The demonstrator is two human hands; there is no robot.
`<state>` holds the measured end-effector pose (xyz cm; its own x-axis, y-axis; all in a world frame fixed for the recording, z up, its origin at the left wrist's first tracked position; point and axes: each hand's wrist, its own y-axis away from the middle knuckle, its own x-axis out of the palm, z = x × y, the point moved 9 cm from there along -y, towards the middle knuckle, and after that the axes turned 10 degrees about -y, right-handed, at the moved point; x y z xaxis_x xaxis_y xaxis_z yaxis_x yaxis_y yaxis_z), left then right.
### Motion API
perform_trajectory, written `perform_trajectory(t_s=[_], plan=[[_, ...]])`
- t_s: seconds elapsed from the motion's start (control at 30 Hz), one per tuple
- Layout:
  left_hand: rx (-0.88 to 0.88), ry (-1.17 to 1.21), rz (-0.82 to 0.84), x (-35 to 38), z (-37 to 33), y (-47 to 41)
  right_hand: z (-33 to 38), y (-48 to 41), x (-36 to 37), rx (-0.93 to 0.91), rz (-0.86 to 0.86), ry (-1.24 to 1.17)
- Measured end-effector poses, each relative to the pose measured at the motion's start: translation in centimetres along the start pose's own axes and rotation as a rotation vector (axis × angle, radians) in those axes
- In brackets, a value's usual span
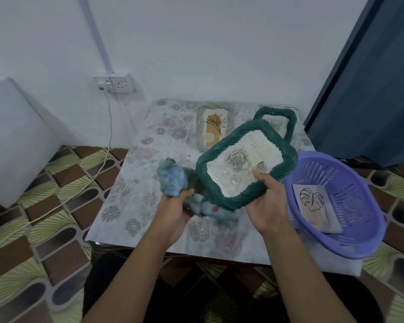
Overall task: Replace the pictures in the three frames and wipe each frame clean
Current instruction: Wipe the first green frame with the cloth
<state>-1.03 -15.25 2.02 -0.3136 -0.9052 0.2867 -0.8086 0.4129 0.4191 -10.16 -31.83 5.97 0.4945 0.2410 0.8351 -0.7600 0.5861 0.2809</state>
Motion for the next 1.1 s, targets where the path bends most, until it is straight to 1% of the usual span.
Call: perform_trajectory(t_s=[0.1, 0.13, 0.2, 0.27, 0.3, 0.4, 0.43, 0.47, 0.53, 0.63, 0.73, 0.8, 0.87, 0.97, 1.1], plan=[[0.079, -0.188, -0.23, -3.3, -1.2, -0.7, 0.7, 0.2, 0.7, -0.002, 0.057, -0.023], [0.112, -0.269, -0.272, -3.9, -1.8, -0.9, 0.7, 0.3, 0.6, 0.0, 0.058, -0.03], [0.199, -0.418, -0.261, -3.8, -3.0, -0.8, 0.5, 0.3, 0.5, 0.018, 0.045, -0.046], [0.301, -0.517, -0.149, -2.4, -4.2, 0.0, 0.2, 0.5, 0.8, 0.035, 0.042, -0.044], [0.333, -0.552, -0.057, -1.4, -4.4, 0.6, 0.0, 0.6, 1.1, 0.046, 0.048, -0.045], [0.374, -0.663, 0.292, 2.5, -3.6, 3.0, -0.6, 0.7, 1.7, 0.061, 0.048, -0.026], [0.389, -0.681, 0.358, 3.3, -3.1, 3.6, -0.8, 0.7, 1.9, 0.05, 0.029, 0.006], [0.416, -0.699, 0.381, 3.9, -2.7, 3.9, -0.8, 0.7, 2.0, 0.028, 0.002, 0.048], [0.441, -0.731, 0.323, 3.7, -2.0, 3.8, -0.6, 0.6, 2.1, -0.047, -0.058, 0.127], [0.46, -0.899, 0.236, 3.6, -0.7, 3.4, 0.1, 0.9, 2.1, -0.124, -0.137, 0.294], [0.546, -1.11, 0.105, 3.3, -1.8, 2.4, -0.4, 1.3, 2.4, -0.138, -0.122, 0.474], [0.567, -1.211, -0.011, 2.9, -3.7, 1.6, -1.1, 1.8, 2.6, -0.103, -0.083, 0.475], [0.585, -1.239, -0.083, 2.4, -5.2, 1.0, -1.5, 2.4, 2.9, -0.085, -0.072, 0.48], [0.655, -1.28, -0.069, 3.1, -5.7, 1.4, -1.3, 2.7, 3.1, -0.086, -0.097, 0.502], [0.796, -1.465, 0.094, 5.8, -3.2, 3.8, -0.4, 1.9, 3.1, -0.141, -0.103, 0.582]])
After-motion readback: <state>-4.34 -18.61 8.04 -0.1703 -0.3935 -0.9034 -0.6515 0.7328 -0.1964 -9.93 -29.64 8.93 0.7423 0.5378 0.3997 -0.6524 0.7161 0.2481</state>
